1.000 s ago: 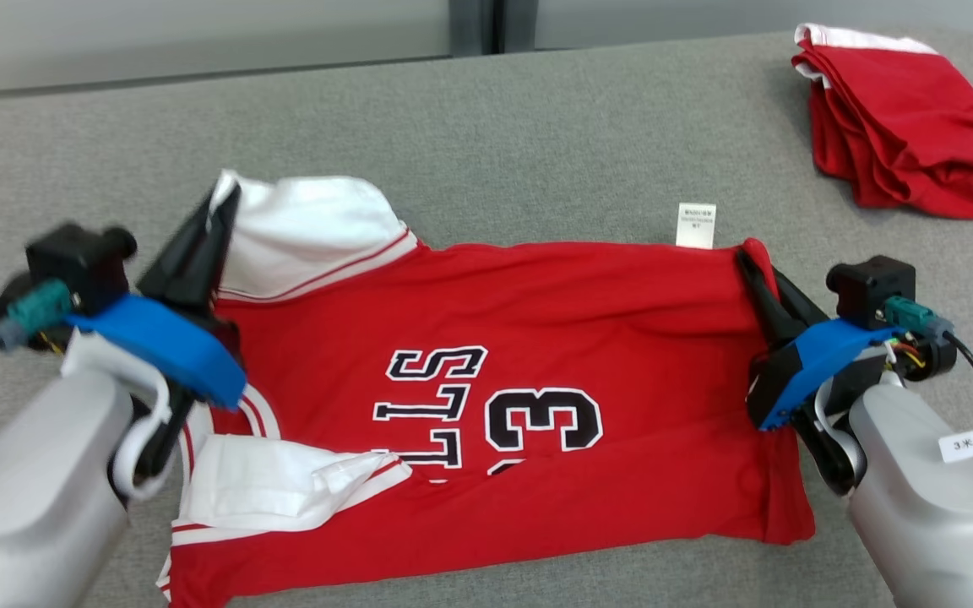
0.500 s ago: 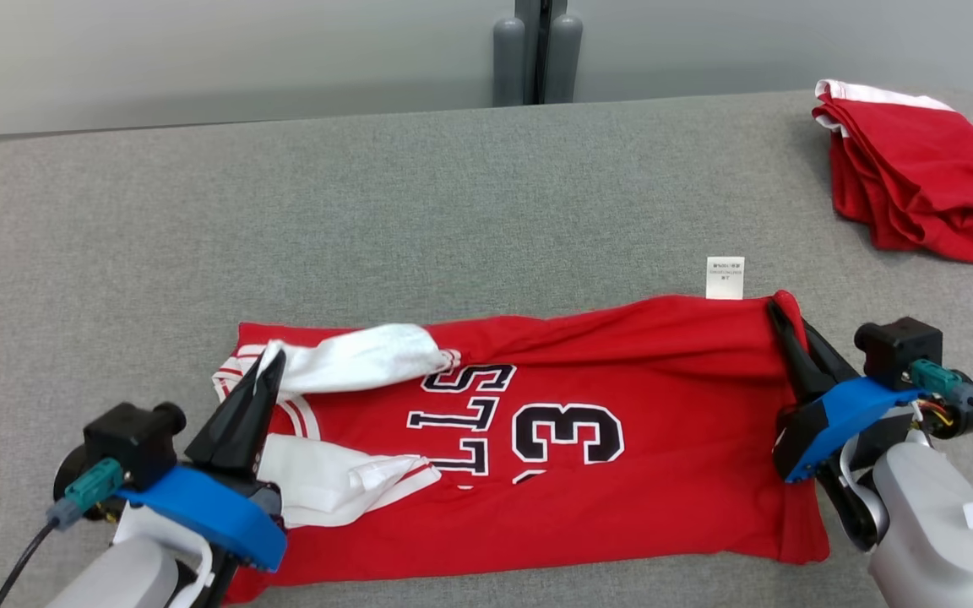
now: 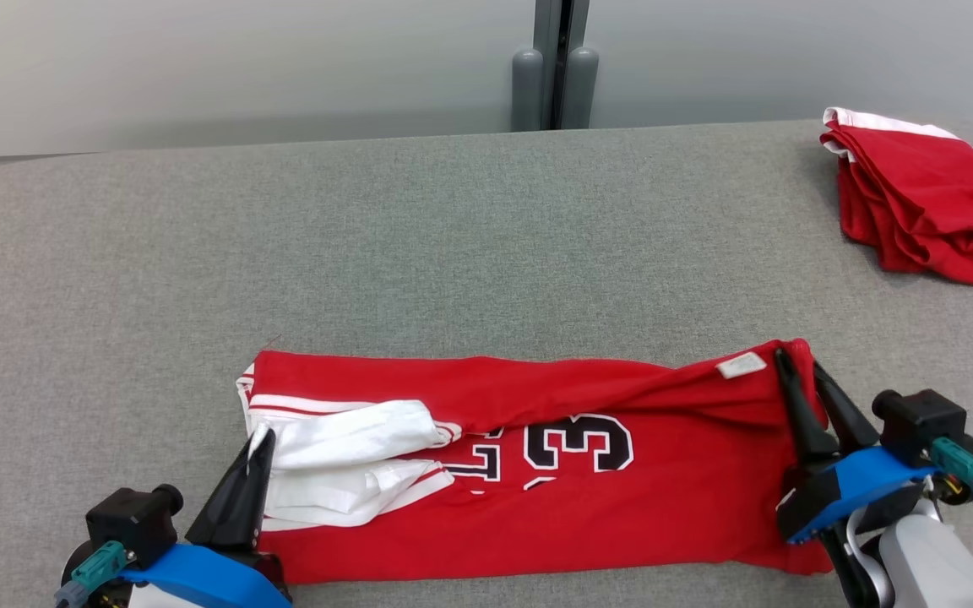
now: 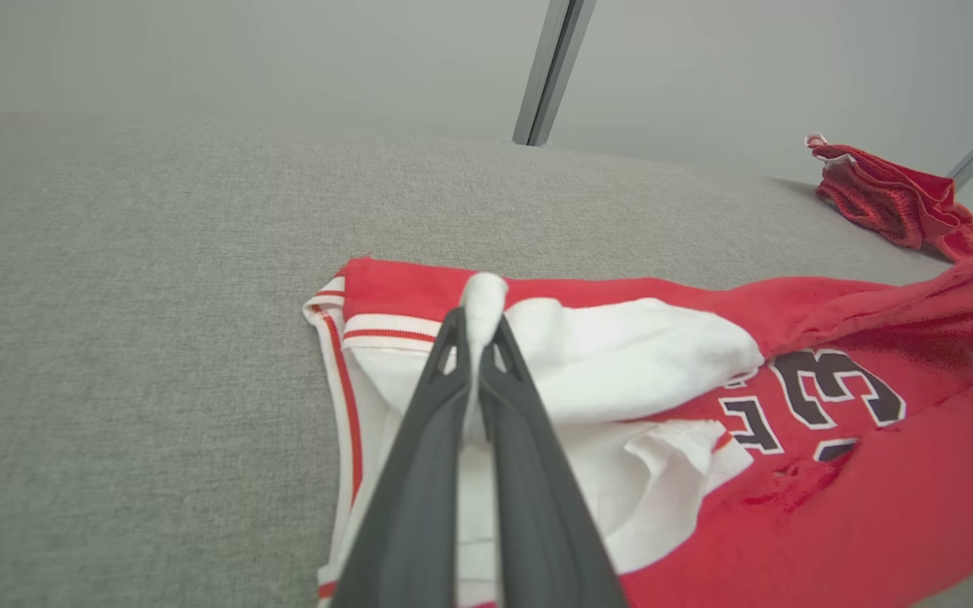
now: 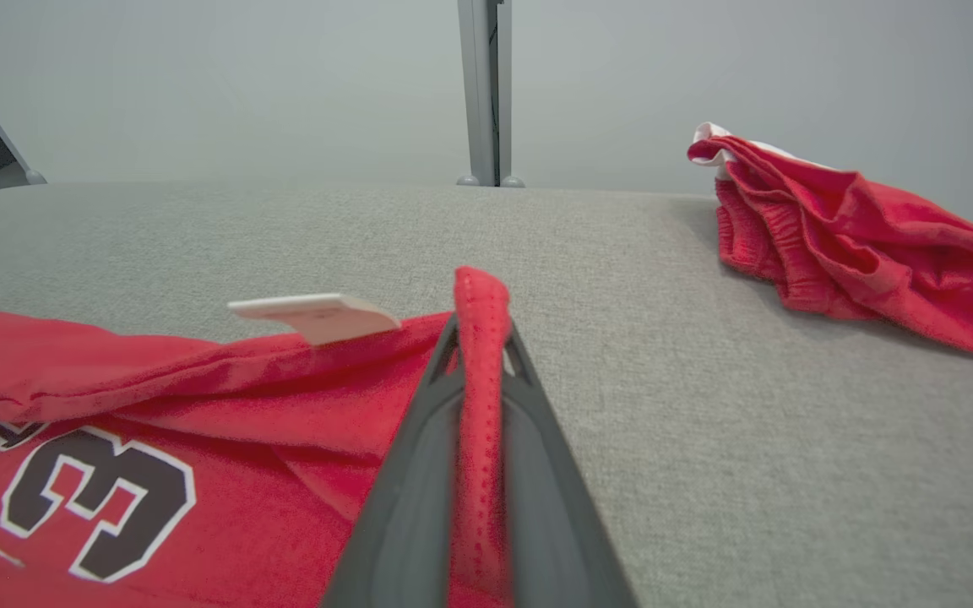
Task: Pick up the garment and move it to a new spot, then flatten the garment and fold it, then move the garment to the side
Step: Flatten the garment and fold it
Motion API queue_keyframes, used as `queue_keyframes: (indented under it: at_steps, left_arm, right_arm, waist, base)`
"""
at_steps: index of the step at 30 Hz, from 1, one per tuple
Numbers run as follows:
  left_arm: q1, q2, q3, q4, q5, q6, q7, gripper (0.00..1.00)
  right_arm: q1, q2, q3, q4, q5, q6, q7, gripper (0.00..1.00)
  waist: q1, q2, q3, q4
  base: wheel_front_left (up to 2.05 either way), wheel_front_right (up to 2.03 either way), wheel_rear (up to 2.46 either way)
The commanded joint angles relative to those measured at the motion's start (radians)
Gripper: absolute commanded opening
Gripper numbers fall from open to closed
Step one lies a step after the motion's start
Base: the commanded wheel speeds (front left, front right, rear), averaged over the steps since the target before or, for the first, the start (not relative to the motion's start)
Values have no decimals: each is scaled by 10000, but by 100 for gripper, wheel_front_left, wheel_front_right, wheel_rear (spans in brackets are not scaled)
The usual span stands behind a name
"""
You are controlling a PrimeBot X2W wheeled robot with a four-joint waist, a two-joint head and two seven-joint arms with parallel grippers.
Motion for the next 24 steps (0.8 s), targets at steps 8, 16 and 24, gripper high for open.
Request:
queue_keyframes:
  at_steps: [8, 16, 24]
  left_arm:
    - [585, -926, 1717, -310, 1231, 22, -46, 100]
    - [1163, -2397, 4298, -1035, 3604, -241, -44, 100]
    - [1397, -3603, 6000, -1041, 5307, -808, -44, 100]
  right_arm:
    - [1086, 206, -719, -1497, -92, 2, -39, 100]
    - [1076, 254, -1097, -918, -323, 2, -39, 100]
    - [568, 510, -1092, 804, -290, 2, 153, 100]
  waist:
    - [1, -1, -164, 9]
    - [1, -1, -237, 51]
    - [1, -1, -161, 157]
  base:
    - [0, 0, 0]
    - [0, 0, 0]
    - [0, 0, 0]
